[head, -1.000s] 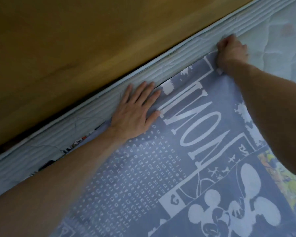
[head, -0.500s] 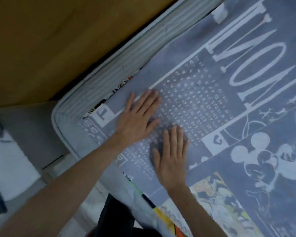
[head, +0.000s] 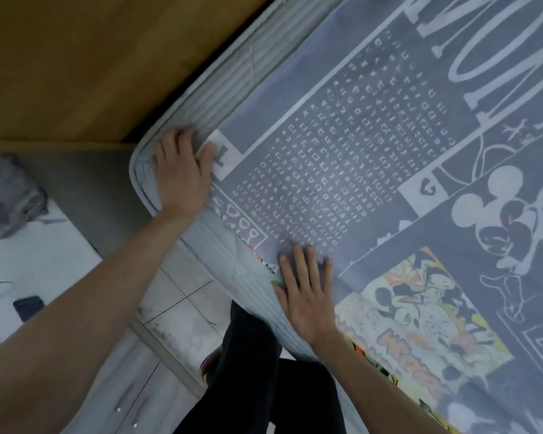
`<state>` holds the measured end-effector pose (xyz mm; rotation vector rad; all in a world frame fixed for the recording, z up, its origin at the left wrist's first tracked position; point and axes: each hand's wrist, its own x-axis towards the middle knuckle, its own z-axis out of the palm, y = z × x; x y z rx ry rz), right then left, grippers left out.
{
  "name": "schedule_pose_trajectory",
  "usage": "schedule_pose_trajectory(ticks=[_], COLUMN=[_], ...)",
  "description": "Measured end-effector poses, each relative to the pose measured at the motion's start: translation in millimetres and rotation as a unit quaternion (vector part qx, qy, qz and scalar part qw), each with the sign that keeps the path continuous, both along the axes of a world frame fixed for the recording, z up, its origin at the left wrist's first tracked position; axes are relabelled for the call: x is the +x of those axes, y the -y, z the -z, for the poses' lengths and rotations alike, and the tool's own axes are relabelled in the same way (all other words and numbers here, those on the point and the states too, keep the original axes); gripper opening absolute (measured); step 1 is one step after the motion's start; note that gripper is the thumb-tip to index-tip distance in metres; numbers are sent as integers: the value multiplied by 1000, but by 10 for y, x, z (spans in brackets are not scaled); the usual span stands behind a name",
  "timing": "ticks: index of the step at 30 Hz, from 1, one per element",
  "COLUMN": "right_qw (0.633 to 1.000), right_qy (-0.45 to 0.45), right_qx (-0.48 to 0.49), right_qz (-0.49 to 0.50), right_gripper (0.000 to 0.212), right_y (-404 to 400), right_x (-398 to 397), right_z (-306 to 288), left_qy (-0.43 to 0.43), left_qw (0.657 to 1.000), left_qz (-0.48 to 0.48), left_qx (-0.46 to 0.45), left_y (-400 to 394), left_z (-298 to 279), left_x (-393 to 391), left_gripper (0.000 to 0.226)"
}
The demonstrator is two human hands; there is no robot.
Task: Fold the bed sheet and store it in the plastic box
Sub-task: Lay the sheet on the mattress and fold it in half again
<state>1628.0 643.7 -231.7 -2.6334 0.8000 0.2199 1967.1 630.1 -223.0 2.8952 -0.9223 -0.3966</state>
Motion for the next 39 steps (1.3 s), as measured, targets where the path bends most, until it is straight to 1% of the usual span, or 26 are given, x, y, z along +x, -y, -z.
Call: schedule_pose_trajectory(ticks=[2, 3, 5, 6, 8, 9, 10, 11, 12, 13, 14, 15, 16, 17, 18, 19, 20, 21, 23, 25, 28, 30, 31, 34, 37, 39], right_qw=[997, 990, 961, 948, 939, 932, 915, 883, 836, 774, 695, 597, 484, 372, 279, 212, 163, 127, 76, 59, 76, 87, 91, 93, 76, 86], right_qy=[-34, -60, -107, -120, -109, -85, -51, -16, 7, 13, 14, 25, 51, 91, 137, 180, 216, 248, 290, 295, 300, 310, 312, 329, 377, 385], right_qx=[-14, -21, -28, -26, 6, 36, 73, 113, 152, 186, 212, 225, 232, 245, 265, 288, 311, 329, 355, 372, 387, 400, 407, 416, 428, 440], right_qz=[69, 129, 254, 293, 327, 350, 393, 456, 528, 605, 687, 770, 842, 891, 913, 916, 911, 902, 886, 878, 869, 858, 854, 843, 818, 807], right_gripper=[59, 56, 48, 44, 38, 35, 31, 26, 23, 22, 23, 25, 28, 32, 35, 36, 34, 31, 25, 19, 15, 10, 9, 20, 15, 14], right_y=[-208, -311, -490, -548, -607, -619, -624, -615, -611, -605, -586, -540, -469, -389, -313, -256, -216, -184, -139, -138, -321, -522, -606, -723, -695, -679], right_x=[-144, -233, -392, -453, -517, -526, -521, -505, -496, -488, -480, -481, -498, -547, -630, -725, -823, -911, -1080, -1223, -1420, -1501, -1519, -1589, -1751, -1847], right_z=[-76, -131, -239, -279, -343, -370, -404, -450, -499, -546, -594, -642, -687, -721, -747, -763, -774, -784, -755, -684, -590, -539, -528, -528, -531, -523], left_qy=[-37, -65, -131, -156, -189, -205, -221, -232, -234, -213, -163, -90, -26, 3, -15, -76, -158, -238, -367, -472, -557, -588, -591, -566, -544, -529], left_qw=[999, 998, 990, 985, 976, 970, 963, 958, 956, 961, 974, 987, 994, 997, 996, 989, 978, 965, 930, 877, 795, 737, 726, 733, 739, 748], left_qz=[14, 12, -24, -43, -73, -92, -113, -131, -140, -136, -125, -108, -86, -51, -7, 34, 58, 63, 24, -70, -233, -331, -350, -375, -393, -398], left_qx=[20, 13, -34, -57, -85, -93, -102, -108, -112, -109, -96, -76, -54, -62, -90, -119, -123, -92, 2, 57, 62, 37, 17, -38, -61, -53], left_y=[-150, -188, -221, -228, -230, -222, -214, -202, -187, -184, -191, -191, -194, -214, -246, -294, -361, -438, -562, -599, -533, -514, -519, -567, -615, -623], left_z=[-29, -39, -42, -42, -63, -77, -89, -98, -117, -135, -170, -223, -292, -365, -441, -516, -582, -624, -662, -641, -570, -525, -503, -478, -473, -481], left_x=[-76, -63, 20, 75, 192, 246, 289, 308, 286, 233, 133, -20, -235, -519, -868, -1264, -1681, -2090, -2783, -3258, -3624, -3761, -3798, -3822, -3850, -3902], left_gripper=[70, 71, 64, 56, 39, 34, 31, 29, 28, 26, 23, 25, 30, 33, 32, 28, 22, 18, 20, 31, 43, 38, 31, 14, 14, 18])
